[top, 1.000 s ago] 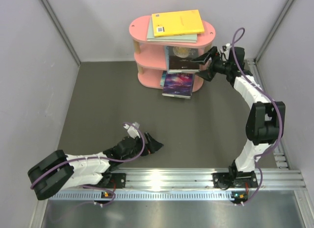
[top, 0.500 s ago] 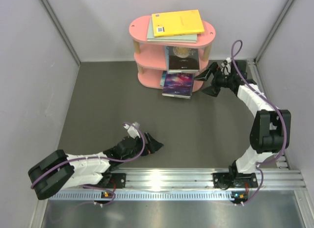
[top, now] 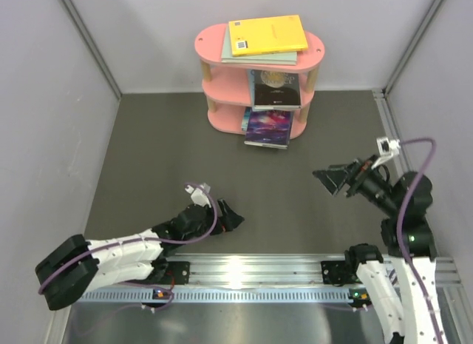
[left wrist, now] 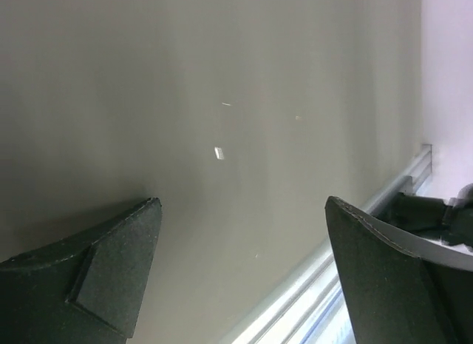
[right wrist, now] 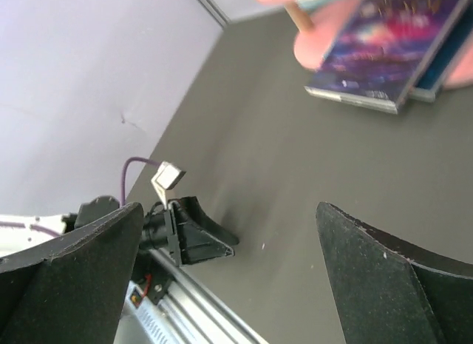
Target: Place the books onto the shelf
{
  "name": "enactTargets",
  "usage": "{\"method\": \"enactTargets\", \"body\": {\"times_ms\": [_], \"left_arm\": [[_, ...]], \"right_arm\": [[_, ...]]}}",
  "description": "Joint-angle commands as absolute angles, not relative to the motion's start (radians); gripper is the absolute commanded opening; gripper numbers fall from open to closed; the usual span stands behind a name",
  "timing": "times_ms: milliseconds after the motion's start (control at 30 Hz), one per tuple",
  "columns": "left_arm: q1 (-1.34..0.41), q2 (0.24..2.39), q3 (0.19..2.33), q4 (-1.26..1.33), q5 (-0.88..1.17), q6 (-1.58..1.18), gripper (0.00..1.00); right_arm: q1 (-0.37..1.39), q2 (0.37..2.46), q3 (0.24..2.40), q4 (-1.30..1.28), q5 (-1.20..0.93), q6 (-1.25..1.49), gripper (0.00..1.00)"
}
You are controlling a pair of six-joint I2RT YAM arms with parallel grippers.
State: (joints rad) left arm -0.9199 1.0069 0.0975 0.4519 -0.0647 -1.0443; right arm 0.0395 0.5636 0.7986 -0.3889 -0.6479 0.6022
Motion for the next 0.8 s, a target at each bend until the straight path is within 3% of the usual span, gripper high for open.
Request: {"method": "enactTargets", "body": {"times_ms": [0, 133, 333, 467, 600, 767], "left_arm": [[-0.923, 0.931, 0.229, 0.053, -0.181, -0.924, 0.98], [-0.922, 0.833, 0.426, -0.212, -0.449, -0.792, 0.99], [-0.902, 0.802, 0.601, -0.32, -0.803, -0.563, 0.99], [-0.714, 0.857, 0.62, -0.214, -0.712, -0.399, 0.99], [-0.476, 0.96, 0.649, -0.169, -0.612, -0.413, 0.99], [-0.347, 0.996, 0.531, 0.125, -0.693, -0.232, 0.99]], "right_arm": [[0.043, 0.386, 0.733, -0.394, -0.641, 0.558, 1.0], [0.052, 0.293, 0.674, -0.44, -0.63, 0.566, 1.0], [0.051, 0.247, 0.606, -0.46, -0.614, 0.549, 1.0], [0.051, 0.244, 0.588, -0.469, -0.618, 0.561, 1.0], [0.051, 0.226, 0.554, -0.465, -0.614, 0.571, 1.0], [0.054, 0.225, 0.526, -0.446, -0.644, 0.569, 1.0]]}}
